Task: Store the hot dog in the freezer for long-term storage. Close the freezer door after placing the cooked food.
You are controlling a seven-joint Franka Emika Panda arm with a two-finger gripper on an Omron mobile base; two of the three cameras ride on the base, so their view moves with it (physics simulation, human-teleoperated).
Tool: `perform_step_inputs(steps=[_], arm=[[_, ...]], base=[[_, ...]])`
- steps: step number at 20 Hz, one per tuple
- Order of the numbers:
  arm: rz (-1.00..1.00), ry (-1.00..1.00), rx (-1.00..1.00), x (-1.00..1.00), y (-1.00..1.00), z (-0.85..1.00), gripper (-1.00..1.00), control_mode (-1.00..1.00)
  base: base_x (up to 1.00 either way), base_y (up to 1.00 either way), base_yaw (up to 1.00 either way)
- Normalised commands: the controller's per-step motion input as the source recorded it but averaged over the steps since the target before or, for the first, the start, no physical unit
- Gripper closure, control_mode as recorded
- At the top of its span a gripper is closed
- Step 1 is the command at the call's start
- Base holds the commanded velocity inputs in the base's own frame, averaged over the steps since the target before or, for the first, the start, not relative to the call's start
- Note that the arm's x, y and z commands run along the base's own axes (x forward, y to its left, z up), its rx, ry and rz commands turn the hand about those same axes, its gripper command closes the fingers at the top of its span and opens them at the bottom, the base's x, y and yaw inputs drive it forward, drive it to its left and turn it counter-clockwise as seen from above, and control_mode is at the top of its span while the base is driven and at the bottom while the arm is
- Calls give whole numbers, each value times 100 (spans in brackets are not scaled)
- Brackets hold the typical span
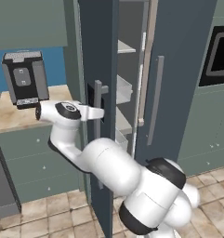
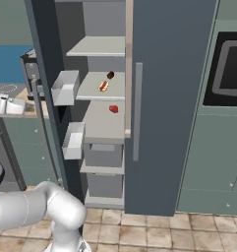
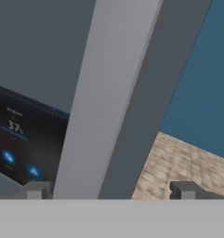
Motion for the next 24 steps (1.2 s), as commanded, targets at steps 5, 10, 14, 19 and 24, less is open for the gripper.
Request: perform_step_inputs(steps=[5, 10, 14, 19, 24], arm=[[2, 0, 0, 31, -37, 0, -100, -100], [7, 0, 0, 43, -59, 0, -100, -100], [7, 4, 0, 40, -68, 0, -100, -100], [12, 7, 4, 42, -88, 0, -100, -100], [4, 14, 8, 59, -68, 0, -100, -100]], base=[[0, 0, 0], [0, 0, 0], [0, 0, 0], [0, 0, 0], [0, 0, 0]])
